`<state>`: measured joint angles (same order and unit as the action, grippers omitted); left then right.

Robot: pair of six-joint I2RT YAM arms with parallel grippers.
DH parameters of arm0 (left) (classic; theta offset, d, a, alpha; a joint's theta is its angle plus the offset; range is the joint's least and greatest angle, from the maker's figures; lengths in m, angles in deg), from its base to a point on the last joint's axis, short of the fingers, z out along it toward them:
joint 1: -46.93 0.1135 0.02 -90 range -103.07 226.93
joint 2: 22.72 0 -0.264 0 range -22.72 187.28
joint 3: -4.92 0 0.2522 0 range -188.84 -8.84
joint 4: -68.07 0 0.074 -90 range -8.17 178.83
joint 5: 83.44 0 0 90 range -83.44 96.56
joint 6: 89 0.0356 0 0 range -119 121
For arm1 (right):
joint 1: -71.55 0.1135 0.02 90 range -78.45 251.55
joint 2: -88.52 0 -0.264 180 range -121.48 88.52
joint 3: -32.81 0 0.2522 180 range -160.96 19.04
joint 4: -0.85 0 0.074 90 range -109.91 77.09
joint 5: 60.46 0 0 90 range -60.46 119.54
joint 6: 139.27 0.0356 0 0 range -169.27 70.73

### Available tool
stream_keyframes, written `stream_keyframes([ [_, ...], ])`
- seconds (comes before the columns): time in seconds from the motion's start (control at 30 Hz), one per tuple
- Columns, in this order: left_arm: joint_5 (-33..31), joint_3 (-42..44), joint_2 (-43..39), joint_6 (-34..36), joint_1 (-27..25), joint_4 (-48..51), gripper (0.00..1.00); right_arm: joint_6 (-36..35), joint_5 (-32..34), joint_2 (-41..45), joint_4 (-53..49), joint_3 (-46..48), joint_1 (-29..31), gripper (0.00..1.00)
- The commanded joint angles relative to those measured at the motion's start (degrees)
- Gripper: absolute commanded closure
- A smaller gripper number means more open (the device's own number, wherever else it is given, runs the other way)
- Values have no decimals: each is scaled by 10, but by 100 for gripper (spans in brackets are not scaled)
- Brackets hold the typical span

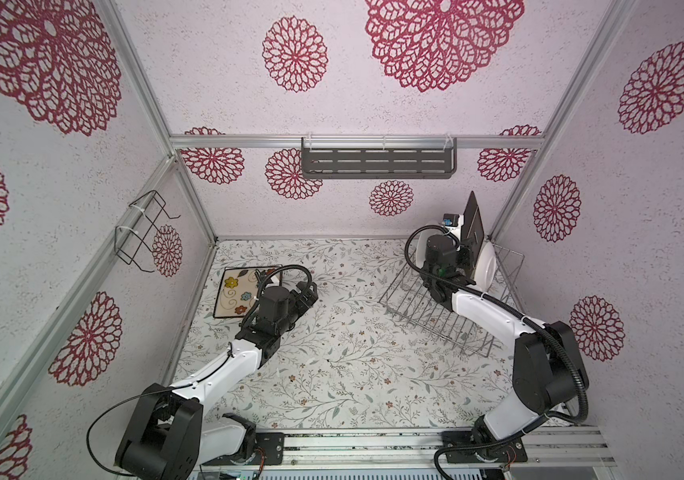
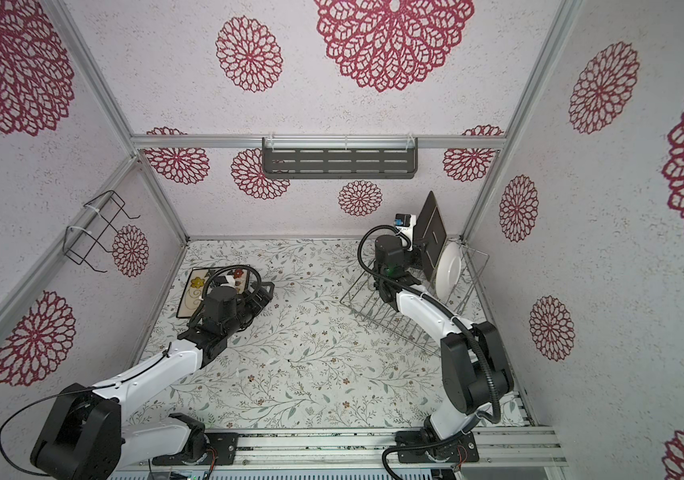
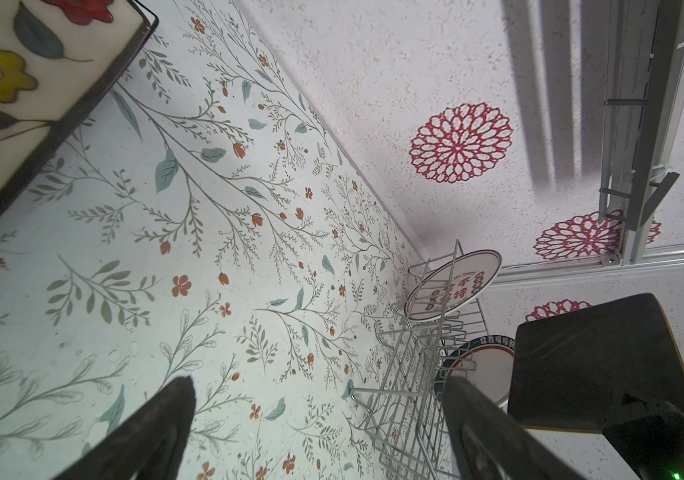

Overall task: Unload the plates from the dish rack
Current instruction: 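Lift the dark square plate up out of the rack with the right gripper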

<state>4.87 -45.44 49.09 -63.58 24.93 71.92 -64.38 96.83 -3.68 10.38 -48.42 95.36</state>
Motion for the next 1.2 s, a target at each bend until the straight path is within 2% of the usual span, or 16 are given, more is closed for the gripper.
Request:
stream_keyframes([
  [0.0,3,-17,-14,2,-7,4,3,-11,31,68,92,-32,9,100],
  [0.3,-1,-25,-24,2,-13,14,3,-5,6,139,74,-30,39,100],
  [0.53,-11,-30,-36,2,-27,22,3,99,-57,226,-46,-35,49,100],
  [0.6,-17,-30,-42,-1,-32,24,3,158,-100,256,-101,-34,50,100],
  [0.73,-22,-25,-51,-6,-42,21,3,283,-238,321,-162,2,50,100],
  [0.83,-6,-13,-53,-18,-38,-11,3,366,-299,368,-168,37,50,100],
  [0.97,6,-17,-70,-26,-38,-6,3,465,-377,416,-158,84,50,100],
  [1.17,5,8,-118,-36,-39,-9,3,587,-504,438,-130,142,50,100],
])
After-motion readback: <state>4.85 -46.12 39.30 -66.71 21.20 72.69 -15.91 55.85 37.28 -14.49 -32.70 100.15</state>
